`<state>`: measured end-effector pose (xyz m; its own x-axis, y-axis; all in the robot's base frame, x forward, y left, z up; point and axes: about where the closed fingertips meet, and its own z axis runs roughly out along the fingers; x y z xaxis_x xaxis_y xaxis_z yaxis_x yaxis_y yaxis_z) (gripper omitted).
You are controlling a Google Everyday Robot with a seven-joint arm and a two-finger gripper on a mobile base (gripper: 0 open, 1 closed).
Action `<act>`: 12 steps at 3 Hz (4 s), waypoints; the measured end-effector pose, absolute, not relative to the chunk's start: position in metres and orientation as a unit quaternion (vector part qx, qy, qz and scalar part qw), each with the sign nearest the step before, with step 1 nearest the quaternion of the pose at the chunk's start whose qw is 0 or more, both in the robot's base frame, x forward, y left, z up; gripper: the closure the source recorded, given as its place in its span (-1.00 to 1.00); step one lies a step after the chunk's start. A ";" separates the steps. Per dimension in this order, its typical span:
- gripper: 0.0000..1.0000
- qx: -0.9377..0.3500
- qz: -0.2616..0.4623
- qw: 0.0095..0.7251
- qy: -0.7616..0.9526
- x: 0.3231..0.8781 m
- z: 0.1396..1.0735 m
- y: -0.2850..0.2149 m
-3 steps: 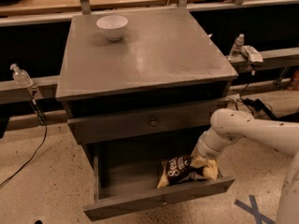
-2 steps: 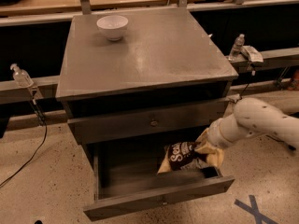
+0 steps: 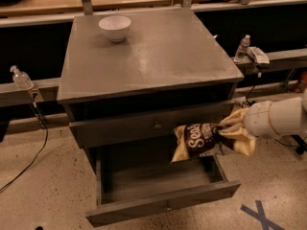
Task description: Pick brown chip bag from middle drawer and place on counter
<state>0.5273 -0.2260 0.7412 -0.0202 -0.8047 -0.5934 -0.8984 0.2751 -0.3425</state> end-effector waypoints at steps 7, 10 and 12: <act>1.00 -0.610 0.126 0.619 0.480 0.667 1.010 -0.133; -0.43 -0.541 0.158 0.666 0.488 0.717 0.977 -0.097; -1.00 -0.544 0.153 0.665 0.487 0.715 0.980 -0.097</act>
Offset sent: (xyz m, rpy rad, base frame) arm -0.0137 0.0134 0.2442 0.2421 -0.3834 0.2233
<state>0.7146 -0.0969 0.9801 0.4784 -0.3266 -0.8152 -0.7343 0.3604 -0.5753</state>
